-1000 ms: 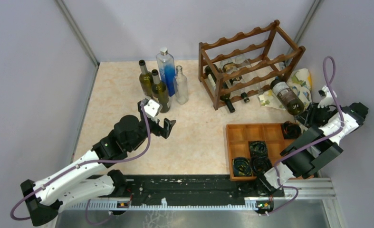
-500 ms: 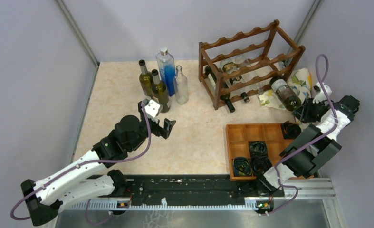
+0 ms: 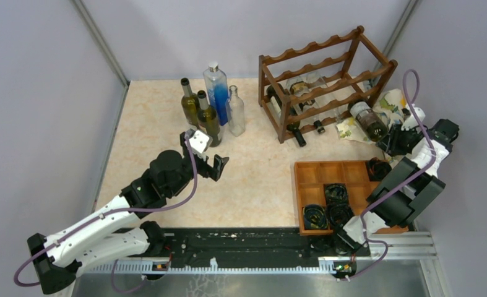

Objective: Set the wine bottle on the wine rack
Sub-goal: Place the wine bottle in the wine rack.

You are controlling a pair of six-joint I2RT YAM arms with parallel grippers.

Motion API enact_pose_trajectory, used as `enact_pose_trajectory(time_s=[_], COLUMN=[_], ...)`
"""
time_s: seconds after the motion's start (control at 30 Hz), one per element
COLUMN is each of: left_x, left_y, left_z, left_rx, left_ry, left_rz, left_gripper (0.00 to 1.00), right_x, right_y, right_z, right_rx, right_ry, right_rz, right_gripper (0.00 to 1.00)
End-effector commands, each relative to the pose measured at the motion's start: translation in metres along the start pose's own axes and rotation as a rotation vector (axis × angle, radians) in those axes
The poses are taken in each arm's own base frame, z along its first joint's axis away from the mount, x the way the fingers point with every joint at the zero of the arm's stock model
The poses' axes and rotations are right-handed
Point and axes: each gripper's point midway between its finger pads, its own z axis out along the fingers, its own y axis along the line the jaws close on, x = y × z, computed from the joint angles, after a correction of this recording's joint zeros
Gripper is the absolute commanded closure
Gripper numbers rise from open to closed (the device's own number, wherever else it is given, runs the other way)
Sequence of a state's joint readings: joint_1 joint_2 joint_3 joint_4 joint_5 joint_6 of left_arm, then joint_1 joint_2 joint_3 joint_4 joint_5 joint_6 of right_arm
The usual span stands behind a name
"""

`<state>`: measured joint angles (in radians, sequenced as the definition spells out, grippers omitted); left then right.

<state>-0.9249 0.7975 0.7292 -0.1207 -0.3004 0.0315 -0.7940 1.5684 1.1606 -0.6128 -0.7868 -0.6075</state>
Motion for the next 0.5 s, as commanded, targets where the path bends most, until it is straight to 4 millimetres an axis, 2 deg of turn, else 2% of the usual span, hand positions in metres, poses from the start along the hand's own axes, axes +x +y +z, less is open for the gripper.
enact_pose_trajectory(time_s=[0.0, 0.47], left_x=[0.005, 0.01], left_y=[0.004, 0.008], left_z=[0.0, 0.003], left_rx=[-0.017, -0.038], left_ry=[0.015, 0.033], left_rz=[0.02, 0.037], left_gripper=[0.06, 0.06], right_x=[-0.04, -0.043], right_y=[0.002, -0.003], right_z=[0.009, 0.044], right_rx=[-0.036, -0.056], right_ry=[-0.137, -0.193], right_rz=[-0.104, -0.127], right_gripper=[1.0, 1.0])
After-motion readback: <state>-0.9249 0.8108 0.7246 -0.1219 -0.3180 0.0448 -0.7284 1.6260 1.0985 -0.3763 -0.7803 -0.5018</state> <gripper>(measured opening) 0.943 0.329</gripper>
